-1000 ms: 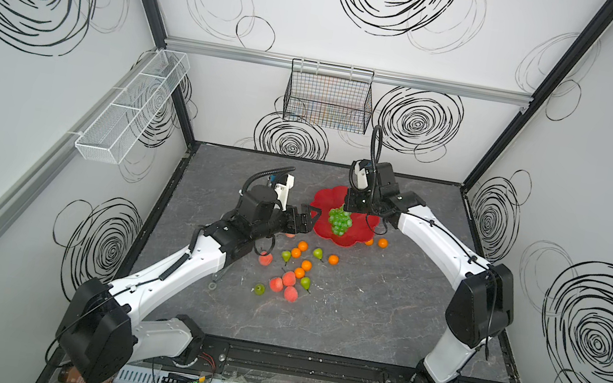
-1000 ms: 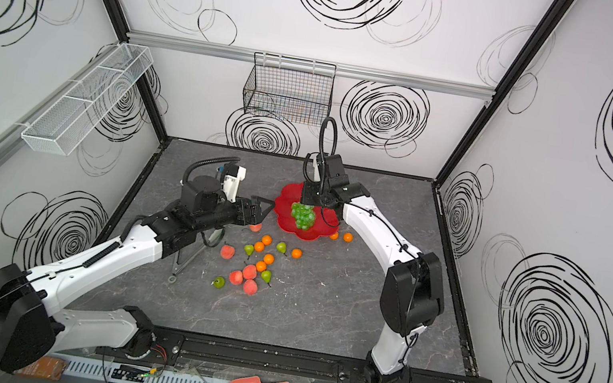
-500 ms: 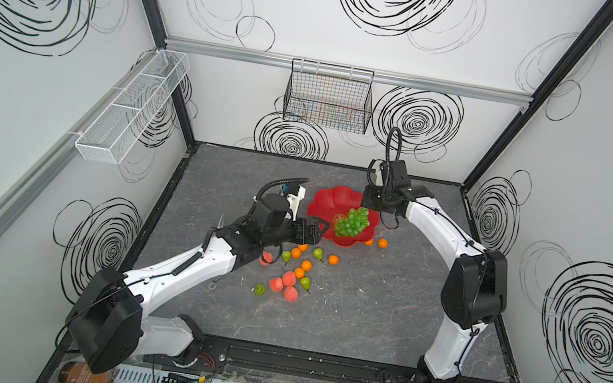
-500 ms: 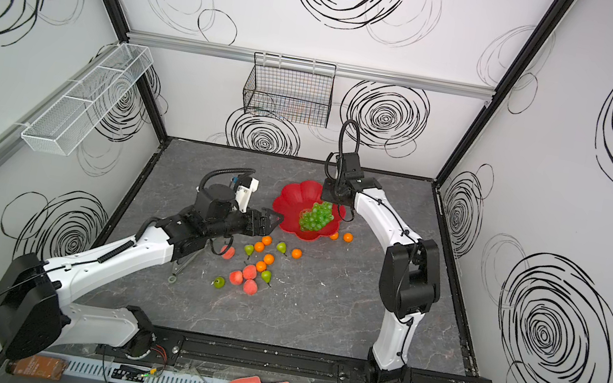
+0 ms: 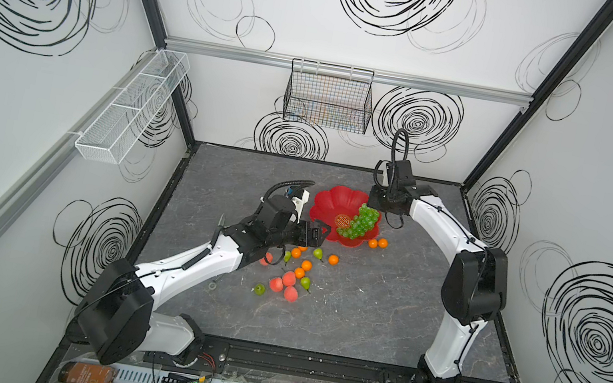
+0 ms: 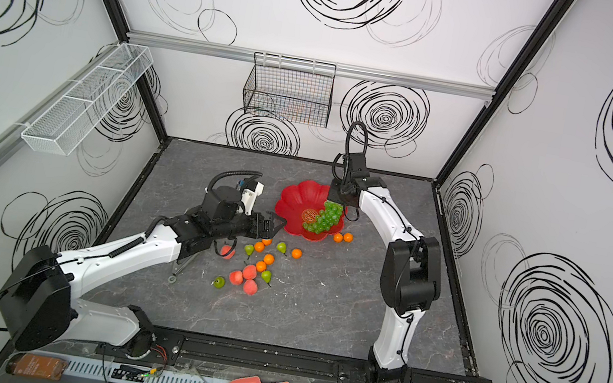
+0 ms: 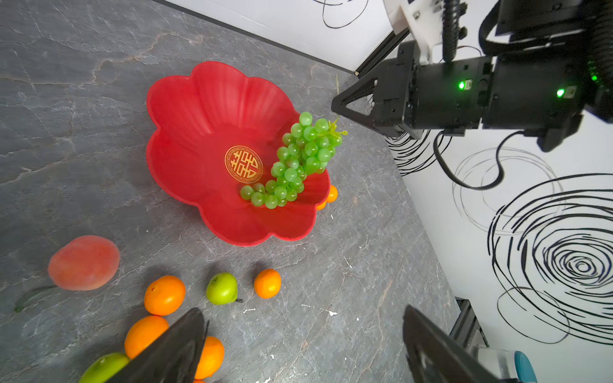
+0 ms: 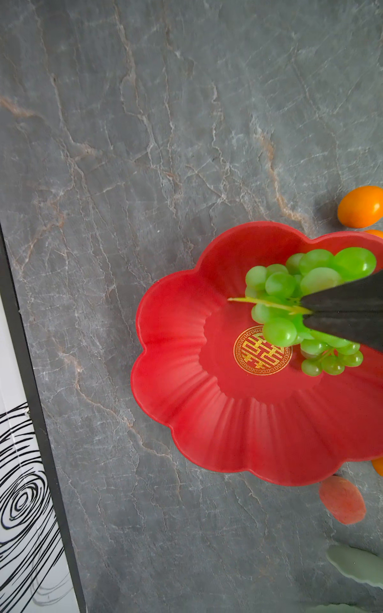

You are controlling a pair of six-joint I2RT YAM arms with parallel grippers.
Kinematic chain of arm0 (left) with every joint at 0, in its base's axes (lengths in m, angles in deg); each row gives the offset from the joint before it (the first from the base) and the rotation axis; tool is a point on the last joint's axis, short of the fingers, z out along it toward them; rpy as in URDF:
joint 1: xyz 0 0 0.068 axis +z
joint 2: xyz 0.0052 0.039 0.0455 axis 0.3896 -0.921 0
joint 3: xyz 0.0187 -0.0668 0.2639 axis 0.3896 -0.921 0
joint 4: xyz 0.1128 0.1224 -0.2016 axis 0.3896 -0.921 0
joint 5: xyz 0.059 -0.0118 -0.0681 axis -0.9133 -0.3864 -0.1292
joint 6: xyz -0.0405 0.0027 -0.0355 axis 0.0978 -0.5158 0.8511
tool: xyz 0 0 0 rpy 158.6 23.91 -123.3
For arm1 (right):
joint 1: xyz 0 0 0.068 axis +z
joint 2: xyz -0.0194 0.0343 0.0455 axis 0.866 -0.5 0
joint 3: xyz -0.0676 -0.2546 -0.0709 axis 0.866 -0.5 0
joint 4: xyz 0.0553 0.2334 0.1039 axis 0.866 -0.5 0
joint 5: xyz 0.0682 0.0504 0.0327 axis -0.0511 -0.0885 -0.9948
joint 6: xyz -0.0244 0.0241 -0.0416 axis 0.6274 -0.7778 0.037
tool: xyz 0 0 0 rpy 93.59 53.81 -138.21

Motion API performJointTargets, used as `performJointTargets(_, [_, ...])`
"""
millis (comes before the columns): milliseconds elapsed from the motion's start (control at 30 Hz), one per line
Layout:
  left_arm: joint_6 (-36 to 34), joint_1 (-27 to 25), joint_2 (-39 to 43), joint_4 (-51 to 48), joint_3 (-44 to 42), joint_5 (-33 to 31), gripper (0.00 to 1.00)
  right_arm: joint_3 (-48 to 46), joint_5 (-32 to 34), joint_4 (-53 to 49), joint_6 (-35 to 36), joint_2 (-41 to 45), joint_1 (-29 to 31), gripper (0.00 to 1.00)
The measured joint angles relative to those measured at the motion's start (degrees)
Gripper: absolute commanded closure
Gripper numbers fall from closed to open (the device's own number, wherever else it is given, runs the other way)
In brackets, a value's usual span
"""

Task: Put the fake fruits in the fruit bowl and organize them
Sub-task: 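Lower the grapes into the red bowl and open the right gripper, then move the right gripper to the orange kumquat beside the bowl rim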

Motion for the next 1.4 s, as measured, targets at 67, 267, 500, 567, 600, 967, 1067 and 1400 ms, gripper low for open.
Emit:
performJointTargets(67, [-0.1, 0.0, 0.0, 0.0, 0.0, -0.1, 0.04, 0.0, -0.2, 0.0, -0.1, -0.8, -0.3, 0.92])
performJointTargets(267, [-0.7, 0.0, 0.0, -0.9, 0.0, -0.7, 0.04, 0.0, -1.2, 0.0, -0.3, -4.3, -0.9, 0.81])
performJointTargets(500, [-1.4, 0.7, 2.3, -2.3, -0.1, -1.9, 0.04, 1.6, -1.7, -0.5, -0.3, -5.3, -1.0, 0.6])
performJointTargets(567, [-1.6, 0.9, 3.9, -2.8, -0.4, -2.7, 0.04, 2.1, -1.7, -0.1, -0.4, -5.1, -1.0, 0.56])
performJointTargets(600, [-1.6, 0.9, 4.8, -2.9, -0.8, -3.0, 0.04, 2.0, -1.7, -0.1, -0.4, -4.8, -1.0, 0.53])
performJointTargets(967, [-1.3, 1.5, 20.4, -3.4, -11.4, -5.6, 0.04, -13.2, -2.4, 5.8, -0.4, 12.3, -1.0, 0.26])
performJointTargets(1067, [-1.2, 1.6, 22.1, -3.5, -12.8, -5.2, 0.04, -18.6, -2.4, 8.1, -0.4, 17.4, -1.0, 0.19])
performJointTargets(1400, [-0.9, -6.8, 22.9, -2.7, -15.8, -6.5, 0.04, -36.0, 2.1, 15.3, -3.2, 29.9, -1.0, 0.19])
